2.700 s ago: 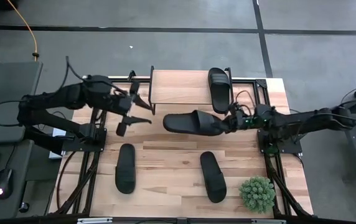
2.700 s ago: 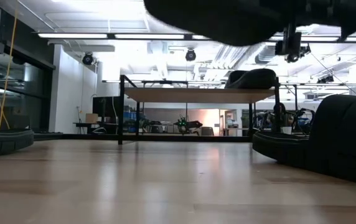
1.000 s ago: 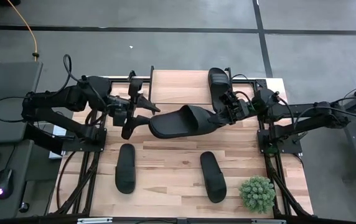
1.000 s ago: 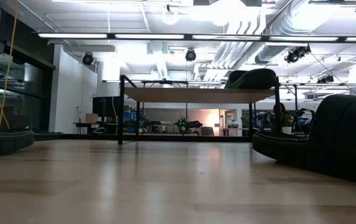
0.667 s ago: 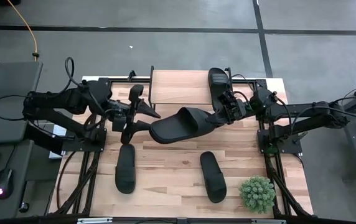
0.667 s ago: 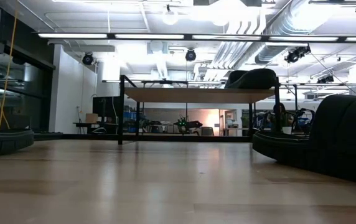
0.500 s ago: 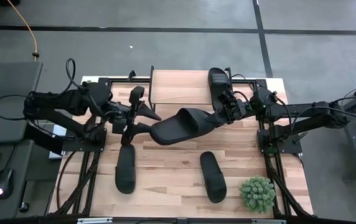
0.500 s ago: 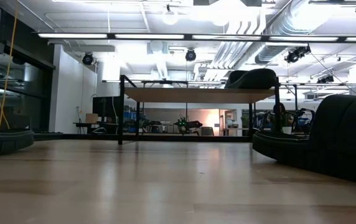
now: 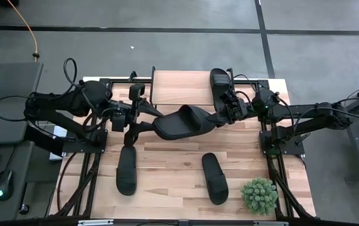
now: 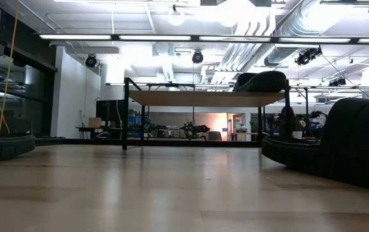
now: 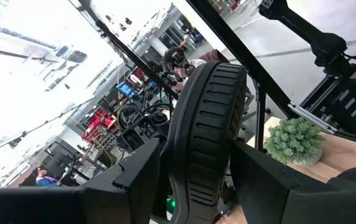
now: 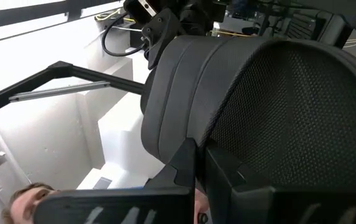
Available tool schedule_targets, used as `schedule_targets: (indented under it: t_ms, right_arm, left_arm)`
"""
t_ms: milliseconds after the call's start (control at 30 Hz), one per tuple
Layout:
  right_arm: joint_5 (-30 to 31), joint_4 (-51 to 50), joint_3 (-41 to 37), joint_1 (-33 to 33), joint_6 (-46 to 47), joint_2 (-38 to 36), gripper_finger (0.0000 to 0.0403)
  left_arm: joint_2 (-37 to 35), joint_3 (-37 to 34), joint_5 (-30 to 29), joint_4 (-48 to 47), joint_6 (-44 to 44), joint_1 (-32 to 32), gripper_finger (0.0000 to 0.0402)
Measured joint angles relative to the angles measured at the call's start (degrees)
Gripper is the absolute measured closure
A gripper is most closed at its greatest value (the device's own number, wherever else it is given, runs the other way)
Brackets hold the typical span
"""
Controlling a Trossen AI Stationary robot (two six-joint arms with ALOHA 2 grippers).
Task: Pick and place slides into the shelf
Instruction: Put the black slide on the shelf
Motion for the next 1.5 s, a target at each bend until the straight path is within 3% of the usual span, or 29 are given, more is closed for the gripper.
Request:
schedule_targets:
  t_ms: [833, 967, 1200, 1500]
  right_arm:
    - [1.4, -0.1, 0.0, -2.6, -1.3, 0.0, 0.0403]
    - [1.4, -0.5, 0.0, -2.6, -1.8, 0.0, 0.0403]
    - [1.4, -0.5, 0.0, -2.7, -2.1, 0.0, 0.0403]
    - [1.9, -0.5, 0.0, -2.7, -3.2, 0.0, 0.0397]
  left_arm:
    - [1.9, 0.0, 3.1, 0.8, -5.5, 0.0, 0.0226]
    - [1.9, 0.0, 3.0, 0.9, -5.5, 0.0, 0.0254]
    - [1.9, 0.0, 3.2, 0.8, -5.7, 0.0, 0.0343]
    - [1.9, 0.0, 2.2, 0.9, -6.8, 0.0, 0.0334]
